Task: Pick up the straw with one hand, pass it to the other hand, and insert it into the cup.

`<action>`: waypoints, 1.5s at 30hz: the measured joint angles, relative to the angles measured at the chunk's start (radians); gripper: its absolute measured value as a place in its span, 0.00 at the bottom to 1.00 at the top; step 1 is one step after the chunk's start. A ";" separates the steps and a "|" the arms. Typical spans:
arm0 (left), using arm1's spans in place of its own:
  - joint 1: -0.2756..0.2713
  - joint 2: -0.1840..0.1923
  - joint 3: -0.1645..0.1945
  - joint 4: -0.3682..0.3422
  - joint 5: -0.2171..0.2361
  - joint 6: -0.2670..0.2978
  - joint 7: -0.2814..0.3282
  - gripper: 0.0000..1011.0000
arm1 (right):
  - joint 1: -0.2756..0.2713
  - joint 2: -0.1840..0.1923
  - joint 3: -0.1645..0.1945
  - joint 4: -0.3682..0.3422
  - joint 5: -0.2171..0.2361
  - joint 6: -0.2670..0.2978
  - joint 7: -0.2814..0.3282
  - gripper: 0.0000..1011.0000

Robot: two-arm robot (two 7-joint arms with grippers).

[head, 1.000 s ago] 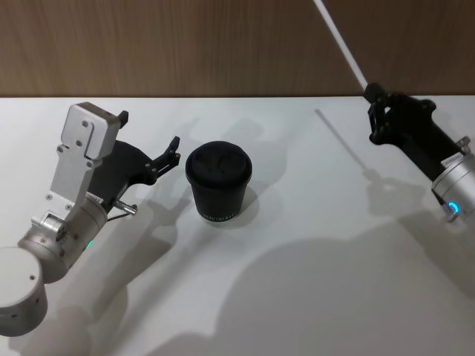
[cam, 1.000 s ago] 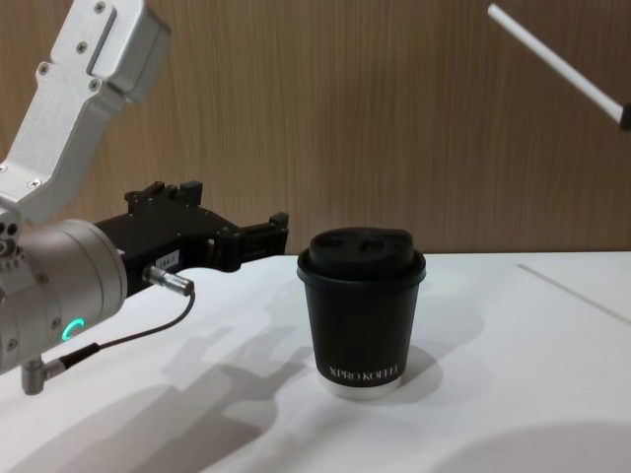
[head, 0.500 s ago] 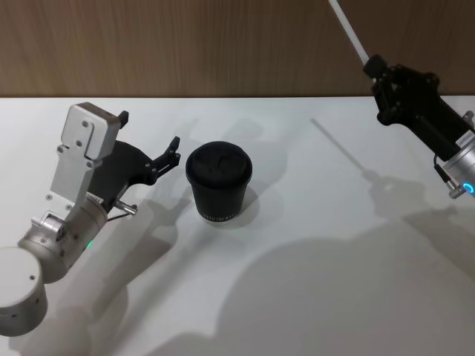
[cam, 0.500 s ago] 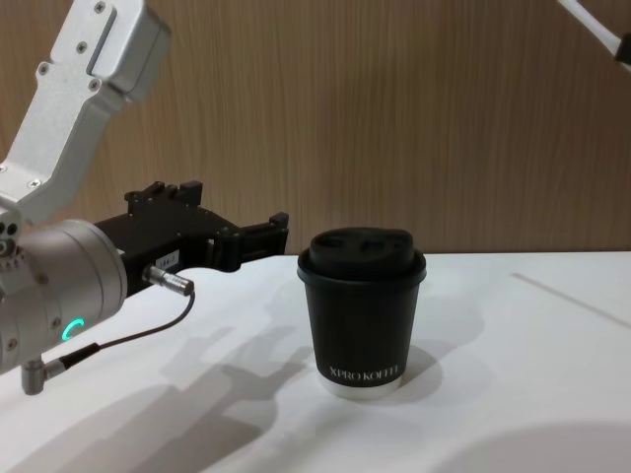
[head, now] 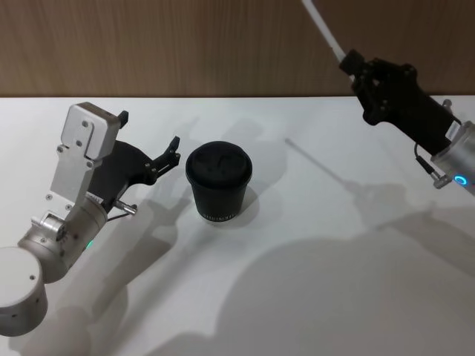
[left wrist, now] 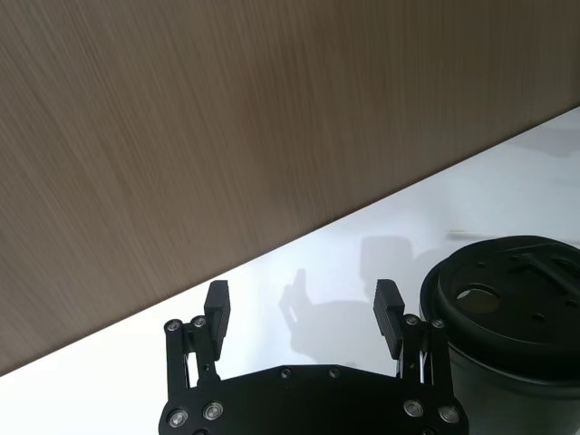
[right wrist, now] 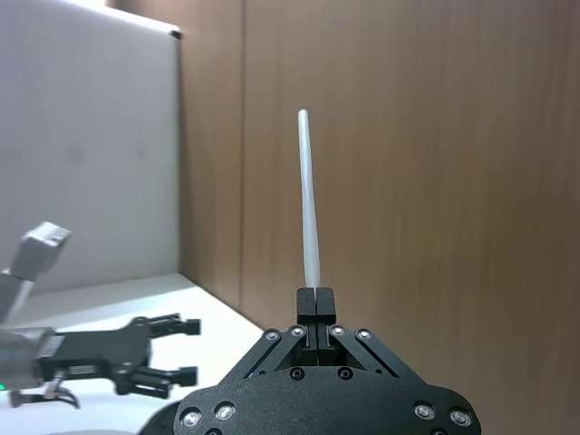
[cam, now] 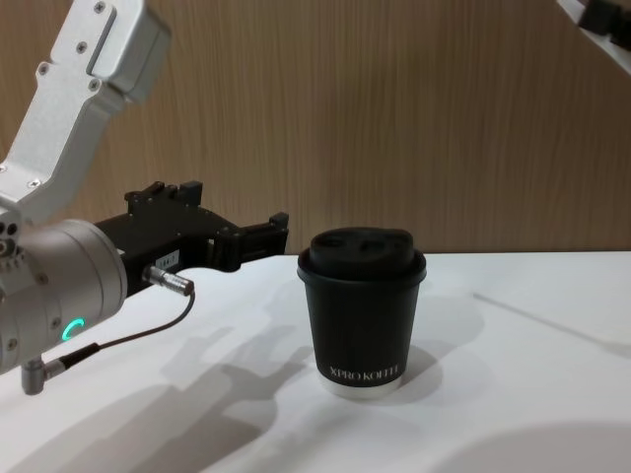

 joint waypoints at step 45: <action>0.012 0.002 -0.033 -0.023 -0.054 -0.015 -0.040 0.99 | 0.142 -0.088 -0.185 0.060 0.052 0.040 0.130 0.01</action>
